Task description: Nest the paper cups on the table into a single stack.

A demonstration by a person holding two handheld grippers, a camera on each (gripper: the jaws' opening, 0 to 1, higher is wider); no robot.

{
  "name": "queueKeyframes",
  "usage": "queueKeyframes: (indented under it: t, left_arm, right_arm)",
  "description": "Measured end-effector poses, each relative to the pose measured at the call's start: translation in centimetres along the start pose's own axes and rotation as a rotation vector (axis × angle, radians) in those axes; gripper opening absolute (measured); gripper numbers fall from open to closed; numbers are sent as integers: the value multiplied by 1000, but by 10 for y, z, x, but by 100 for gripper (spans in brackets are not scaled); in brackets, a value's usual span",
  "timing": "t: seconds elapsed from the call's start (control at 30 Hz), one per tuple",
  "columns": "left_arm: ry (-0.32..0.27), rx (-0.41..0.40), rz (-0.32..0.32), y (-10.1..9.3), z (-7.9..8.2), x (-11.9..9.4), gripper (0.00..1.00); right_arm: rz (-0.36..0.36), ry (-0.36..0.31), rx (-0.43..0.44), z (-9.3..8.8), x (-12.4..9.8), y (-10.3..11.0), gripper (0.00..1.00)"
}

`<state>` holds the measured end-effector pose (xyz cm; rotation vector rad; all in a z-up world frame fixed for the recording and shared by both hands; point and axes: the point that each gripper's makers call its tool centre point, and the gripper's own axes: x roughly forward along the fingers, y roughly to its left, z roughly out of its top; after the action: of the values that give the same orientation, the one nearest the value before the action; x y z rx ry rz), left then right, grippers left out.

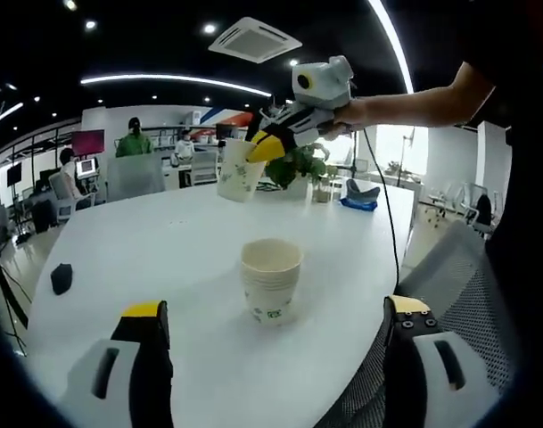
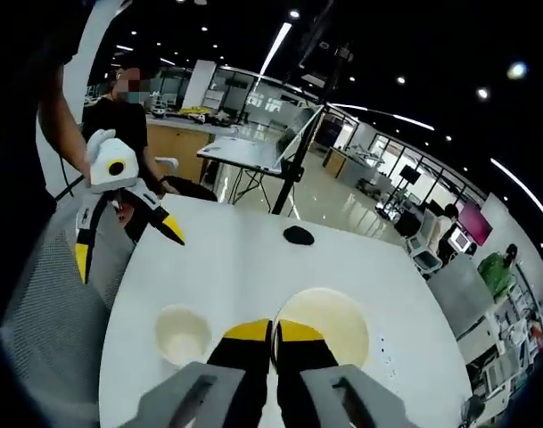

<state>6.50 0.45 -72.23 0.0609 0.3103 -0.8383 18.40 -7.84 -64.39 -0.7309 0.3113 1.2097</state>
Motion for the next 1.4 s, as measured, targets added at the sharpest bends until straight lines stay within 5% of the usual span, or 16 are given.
queueKeyframes:
  t: [0.37, 1.4]
  left_arm:
    - [-5, 9, -3, 1, 0, -1, 99]
    - [-7, 21, -13, -3, 3, -1, 97]
  right_arm:
    - [51, -17, -1, 18, -9, 32, 0]
    - [173, 24, 29, 11, 11, 83, 0]
